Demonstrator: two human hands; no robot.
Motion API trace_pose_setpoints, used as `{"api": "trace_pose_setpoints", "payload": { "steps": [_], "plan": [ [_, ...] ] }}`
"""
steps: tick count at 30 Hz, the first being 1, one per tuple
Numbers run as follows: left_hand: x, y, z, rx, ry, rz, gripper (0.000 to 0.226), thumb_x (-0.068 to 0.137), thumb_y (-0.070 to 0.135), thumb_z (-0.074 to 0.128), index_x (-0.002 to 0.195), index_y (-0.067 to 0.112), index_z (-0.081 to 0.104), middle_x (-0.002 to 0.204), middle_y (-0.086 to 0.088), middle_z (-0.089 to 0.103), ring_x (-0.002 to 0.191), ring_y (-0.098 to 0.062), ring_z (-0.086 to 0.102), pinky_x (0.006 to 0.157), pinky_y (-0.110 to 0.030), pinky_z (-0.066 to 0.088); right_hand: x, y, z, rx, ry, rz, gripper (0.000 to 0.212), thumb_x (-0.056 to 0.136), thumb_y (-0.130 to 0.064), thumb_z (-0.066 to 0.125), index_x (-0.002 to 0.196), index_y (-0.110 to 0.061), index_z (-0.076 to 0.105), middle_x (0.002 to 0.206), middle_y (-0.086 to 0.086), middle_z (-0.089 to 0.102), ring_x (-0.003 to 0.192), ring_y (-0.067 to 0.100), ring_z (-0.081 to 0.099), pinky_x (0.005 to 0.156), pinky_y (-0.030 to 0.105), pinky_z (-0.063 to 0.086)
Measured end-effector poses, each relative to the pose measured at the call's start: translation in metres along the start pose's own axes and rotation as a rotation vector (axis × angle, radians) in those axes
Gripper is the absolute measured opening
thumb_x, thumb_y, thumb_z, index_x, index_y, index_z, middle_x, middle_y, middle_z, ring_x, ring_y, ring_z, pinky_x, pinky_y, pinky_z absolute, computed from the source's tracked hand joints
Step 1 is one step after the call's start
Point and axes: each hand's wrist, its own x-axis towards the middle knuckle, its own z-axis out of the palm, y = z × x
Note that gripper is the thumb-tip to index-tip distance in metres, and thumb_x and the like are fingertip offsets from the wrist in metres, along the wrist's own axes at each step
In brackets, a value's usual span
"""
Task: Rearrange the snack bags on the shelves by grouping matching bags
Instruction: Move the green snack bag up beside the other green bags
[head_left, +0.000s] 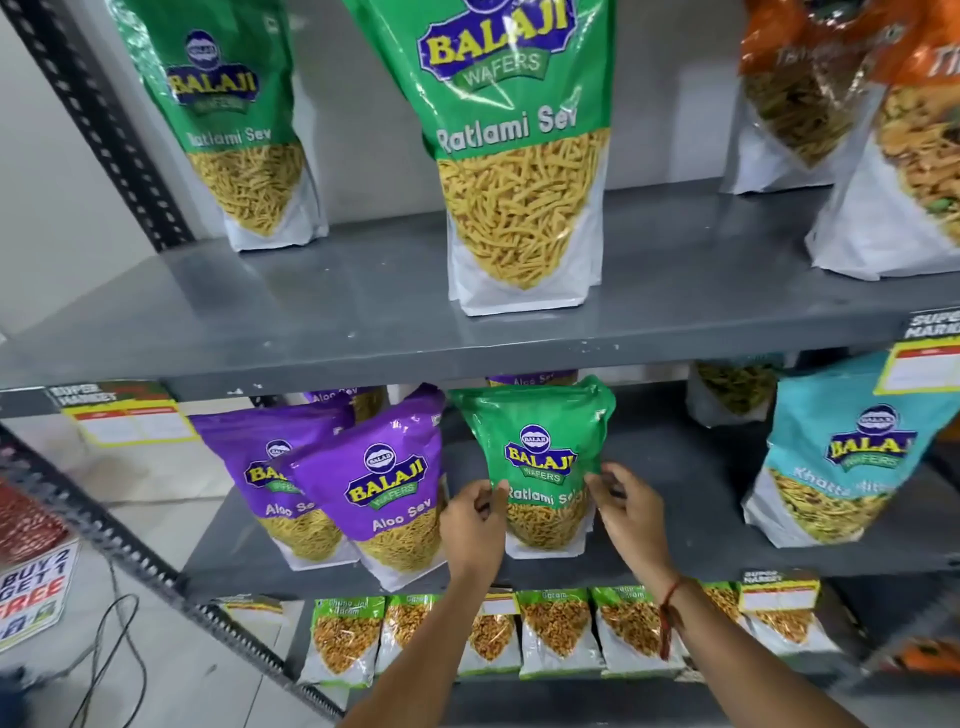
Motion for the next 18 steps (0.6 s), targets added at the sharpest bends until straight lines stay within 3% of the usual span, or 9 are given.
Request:
{"api": "trace_pose_setpoints", "payload": {
  "steps": [2,4,6,8,12,16,18],
  "plan": [
    [-0.002,0.002,0.0,0.001,0.011,0.001,0.038,0.092,0.032,0.063,0.058,0.02,0.053,0.047,0.007,0.046,0.043,-0.002,0.045,0.042,-0.016,0.029,-0.001,0.003,-0.003,-0.046,0.074,-0.021,0.01,0.088,-0.016,0.061,0.09,-0.013,0.07,0.077,-0.001,0.073,0.073,0.005,0.067,0.06,0.025,0.054],
    [-0.006,0.002,-0.001,0.008,0.007,0.02,0.036,0.091,0.032,0.065,0.06,0.013,0.061,0.049,0.002,0.052,0.044,-0.004,0.042,0.044,-0.018,0.027,-0.008,0.001,-0.007,-0.051,0.1,-0.02,0.01,0.087,-0.016,0.061,0.087,-0.013,0.071,0.075,-0.001,0.073,0.072,0.003,0.067,0.061,0.028,0.054],
    [-0.013,0.001,-0.003,0.002,-0.002,0.043,0.034,0.09,0.033,0.067,0.066,0.008,0.069,0.052,-0.001,0.059,0.046,-0.006,0.043,0.047,-0.029,0.033,-0.018,-0.004,-0.013,-0.037,0.104,-0.004,0.01,0.087,-0.016,0.061,0.086,-0.015,0.071,0.075,-0.003,0.072,0.073,-0.002,0.066,0.061,0.017,0.052],
    [-0.026,0.0,-0.005,-0.004,-0.019,0.075,0.032,0.089,0.032,0.068,0.068,0.008,0.071,0.054,-0.005,0.065,0.048,-0.01,0.048,0.048,-0.031,0.036,-0.031,-0.007,-0.022,-0.036,0.131,0.013,0.011,0.087,-0.018,0.061,0.088,-0.014,0.071,0.076,-0.006,0.072,0.073,-0.004,0.066,0.06,0.008,0.048],
    [-0.062,0.007,-0.017,-0.06,-0.062,0.119,0.029,0.088,0.031,0.07,0.062,0.02,0.065,0.054,-0.006,0.067,0.044,-0.005,0.043,0.046,-0.027,0.034,-0.065,-0.015,-0.041,-0.076,0.177,0.018,0.01,0.087,-0.02,0.062,0.088,-0.016,0.071,0.076,-0.005,0.072,0.071,-0.002,0.065,0.062,0.022,0.051],
    [-0.098,0.017,-0.046,-0.144,-0.062,0.174,0.039,0.089,0.032,0.067,0.058,0.011,0.059,0.044,0.004,0.048,0.043,-0.007,0.034,0.044,-0.026,0.025,-0.103,-0.049,-0.055,-0.164,0.188,-0.075,0.009,0.088,-0.013,0.061,0.089,-0.009,0.069,0.075,0.002,0.07,0.072,-0.011,0.061,0.057,0.006,0.042],
    [-0.111,0.025,-0.072,-0.219,-0.042,0.187,0.037,0.09,0.031,0.067,0.058,0.015,0.058,0.043,0.009,0.049,0.043,-0.006,0.038,0.044,-0.021,0.026,-0.116,-0.076,-0.056,-0.166,0.184,-0.136,0.009,0.088,-0.012,0.06,0.089,-0.008,0.068,0.075,0.001,0.07,0.074,-0.01,0.061,0.057,0.004,0.04]
  ]
}}
